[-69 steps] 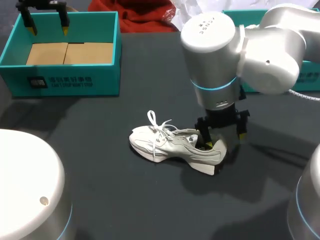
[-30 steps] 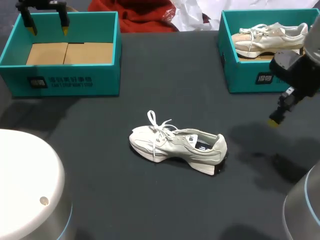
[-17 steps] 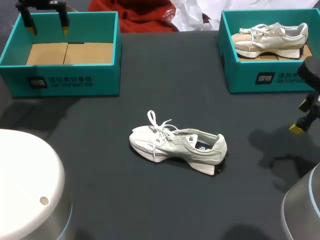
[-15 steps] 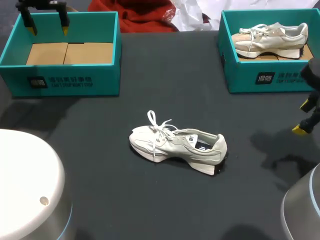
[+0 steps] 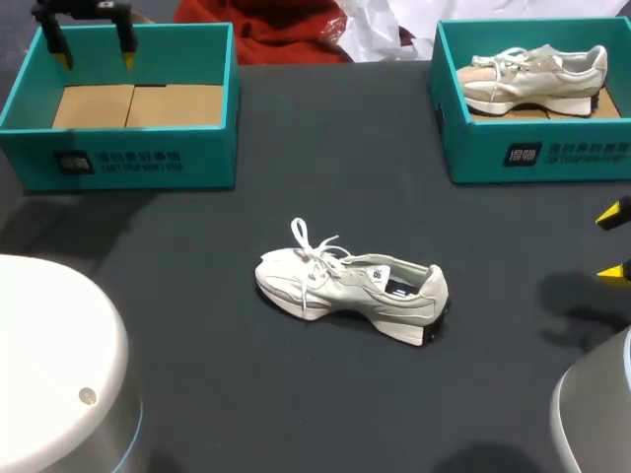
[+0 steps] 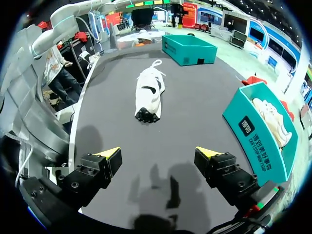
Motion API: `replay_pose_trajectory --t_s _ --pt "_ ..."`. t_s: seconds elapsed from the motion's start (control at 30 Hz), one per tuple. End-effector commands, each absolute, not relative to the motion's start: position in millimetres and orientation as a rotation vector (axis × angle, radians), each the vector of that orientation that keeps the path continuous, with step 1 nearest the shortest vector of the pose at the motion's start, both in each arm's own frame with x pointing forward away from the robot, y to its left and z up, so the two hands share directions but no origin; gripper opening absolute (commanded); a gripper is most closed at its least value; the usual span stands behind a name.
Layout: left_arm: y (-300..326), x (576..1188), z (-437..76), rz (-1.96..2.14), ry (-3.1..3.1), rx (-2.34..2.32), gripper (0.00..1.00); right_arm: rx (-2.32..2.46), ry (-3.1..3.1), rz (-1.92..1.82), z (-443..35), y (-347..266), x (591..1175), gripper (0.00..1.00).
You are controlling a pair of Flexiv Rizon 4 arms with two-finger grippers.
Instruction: Take the shoe out of the shoebox, open the shoe tongue, remove and reinsert the insole, then place the shoe into the shoebox
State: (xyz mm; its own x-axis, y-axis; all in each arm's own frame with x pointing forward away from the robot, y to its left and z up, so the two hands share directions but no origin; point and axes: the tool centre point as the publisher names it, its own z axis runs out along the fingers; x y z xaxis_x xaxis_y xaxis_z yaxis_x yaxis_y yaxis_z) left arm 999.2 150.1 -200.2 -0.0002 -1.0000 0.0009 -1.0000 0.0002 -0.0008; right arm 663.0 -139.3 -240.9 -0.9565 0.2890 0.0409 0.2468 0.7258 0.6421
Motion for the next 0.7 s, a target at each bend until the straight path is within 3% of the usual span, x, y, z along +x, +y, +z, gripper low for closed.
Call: replay_pose_trajectory --t_s 0.03,0.7 --pt "150 999 -200 0.001 -2.222 2.221 1.00 0.340 2.616 1.517 -258 -134 658 1.00" --pt "150 999 -200 0.001 -2.222 2.221 1.00 0.197 2.560 1.646 -304 -130 658 1.00"
